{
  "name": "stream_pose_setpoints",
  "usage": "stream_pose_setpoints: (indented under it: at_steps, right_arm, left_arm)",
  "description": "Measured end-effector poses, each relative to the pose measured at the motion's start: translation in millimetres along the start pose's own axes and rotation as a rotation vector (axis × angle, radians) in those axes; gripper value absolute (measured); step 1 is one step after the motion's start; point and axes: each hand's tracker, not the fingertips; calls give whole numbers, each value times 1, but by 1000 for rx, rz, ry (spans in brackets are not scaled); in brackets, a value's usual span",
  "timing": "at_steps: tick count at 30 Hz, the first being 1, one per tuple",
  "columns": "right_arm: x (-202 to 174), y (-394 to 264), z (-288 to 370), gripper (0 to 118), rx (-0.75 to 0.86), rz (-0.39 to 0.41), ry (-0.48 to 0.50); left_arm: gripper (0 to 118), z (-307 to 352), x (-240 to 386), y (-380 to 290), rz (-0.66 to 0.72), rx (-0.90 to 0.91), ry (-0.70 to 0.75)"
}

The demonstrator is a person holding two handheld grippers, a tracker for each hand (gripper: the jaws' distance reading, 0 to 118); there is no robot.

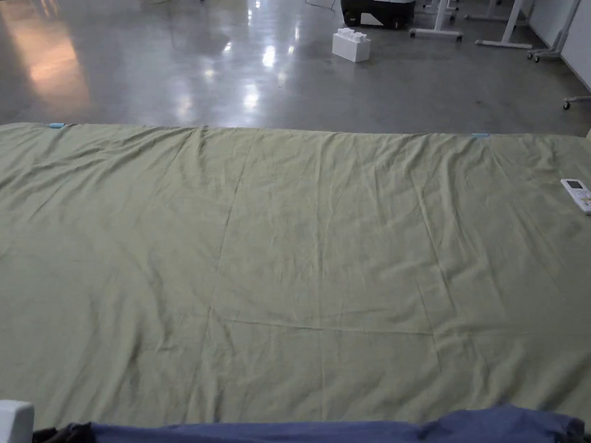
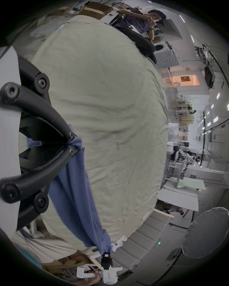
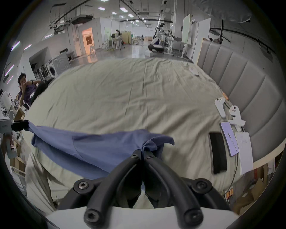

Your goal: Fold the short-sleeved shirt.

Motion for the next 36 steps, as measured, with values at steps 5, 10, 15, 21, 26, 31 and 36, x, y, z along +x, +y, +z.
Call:
stream_pose_setpoints:
  at_steps: [5, 10, 15, 21, 26, 31, 36]
  right_arm:
    - [4, -31, -26, 2, -84, -18, -16]
    - [3, -46, -56, 2, -142, -9, -38]
    - [-5, -53, -71, 3, -123, 0, -58]
    - [-15, -34, -45, 67, -74, 93, -192]
    - [-29, -1, -13, 79, 124, 104, -242]
    - [-54, 31, 2, 79, 363, 44, -157]
    - [-90, 58, 11, 75, 601, -13, -124]
  left_arm:
    - [3, -13, 5, -24, -60, -139, 3]
    - [4, -43, 5, -39, -107, -215, 36]
    - [9, -55, 10, -45, -108, -215, 74]
    - [70, -39, 7, -26, -32, -129, 62]
    - [71, -21, 19, 12, 1, 31, 57]
    - [71, -15, 46, 49, 14, 220, 49]
    - [71, -12, 90, 76, -6, 420, 135]
